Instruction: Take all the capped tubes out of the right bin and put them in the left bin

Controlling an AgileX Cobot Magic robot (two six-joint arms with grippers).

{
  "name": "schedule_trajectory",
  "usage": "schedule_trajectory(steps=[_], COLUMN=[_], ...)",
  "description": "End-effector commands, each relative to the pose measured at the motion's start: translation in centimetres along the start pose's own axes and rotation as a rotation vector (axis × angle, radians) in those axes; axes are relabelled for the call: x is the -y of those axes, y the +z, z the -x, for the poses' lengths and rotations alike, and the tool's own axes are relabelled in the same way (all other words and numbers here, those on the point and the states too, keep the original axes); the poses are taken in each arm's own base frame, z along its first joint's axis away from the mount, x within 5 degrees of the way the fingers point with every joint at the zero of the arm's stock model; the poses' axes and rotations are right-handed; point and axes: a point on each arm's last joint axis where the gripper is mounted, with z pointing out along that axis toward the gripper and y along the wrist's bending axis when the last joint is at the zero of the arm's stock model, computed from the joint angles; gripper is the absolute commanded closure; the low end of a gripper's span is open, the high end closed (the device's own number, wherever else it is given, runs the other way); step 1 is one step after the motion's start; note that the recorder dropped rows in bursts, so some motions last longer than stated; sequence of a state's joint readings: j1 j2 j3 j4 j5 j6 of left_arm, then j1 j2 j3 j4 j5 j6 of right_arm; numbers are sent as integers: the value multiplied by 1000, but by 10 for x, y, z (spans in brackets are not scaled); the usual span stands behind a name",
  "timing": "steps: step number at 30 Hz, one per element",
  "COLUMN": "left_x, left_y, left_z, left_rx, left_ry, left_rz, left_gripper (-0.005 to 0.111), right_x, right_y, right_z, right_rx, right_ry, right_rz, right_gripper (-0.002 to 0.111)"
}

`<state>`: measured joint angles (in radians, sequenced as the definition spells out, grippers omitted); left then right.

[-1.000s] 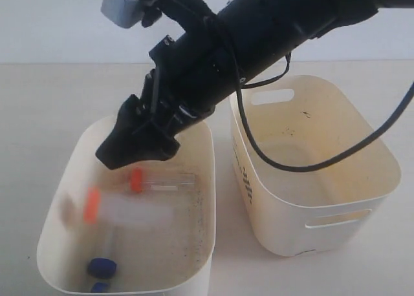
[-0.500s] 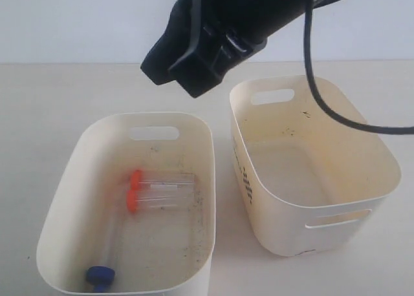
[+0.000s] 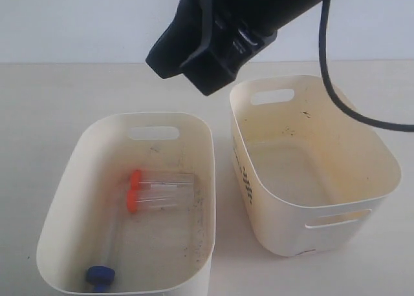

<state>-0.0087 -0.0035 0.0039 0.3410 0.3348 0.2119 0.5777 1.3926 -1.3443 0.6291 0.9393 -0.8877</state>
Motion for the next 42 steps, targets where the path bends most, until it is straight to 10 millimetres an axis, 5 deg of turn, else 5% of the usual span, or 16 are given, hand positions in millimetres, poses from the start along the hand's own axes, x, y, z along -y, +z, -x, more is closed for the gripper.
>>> schedule_trajectory(steps=[1, 8, 14, 20, 26, 42], left_x=[-1, -1, -1, -1, -1, -1], left_y=[0, 0, 0, 0, 0, 0], left_z=[1, 1, 1, 1, 1, 1], left_rx=[6, 6, 6, 6, 6, 6], left_ry=[-4, -4, -4, -4, -4, -4], left_rz=[-1, -1, -1, -1, -1, -1], left_gripper=[103, 103, 103, 103, 103, 103], right_x=[-5, -33, -59, -83, -97, -112], right_y=[-15, -81, -135, -158, -163, -104], right_z=[6, 2, -40, -75, -107, -237], right_rx=[39, 185, 284, 330, 542, 855], right_ry=[18, 45, 132, 168, 297, 541], right_rz=[-39, -192, -363, -515, -697, -989], right_gripper=[108, 108, 108, 108, 108, 108])
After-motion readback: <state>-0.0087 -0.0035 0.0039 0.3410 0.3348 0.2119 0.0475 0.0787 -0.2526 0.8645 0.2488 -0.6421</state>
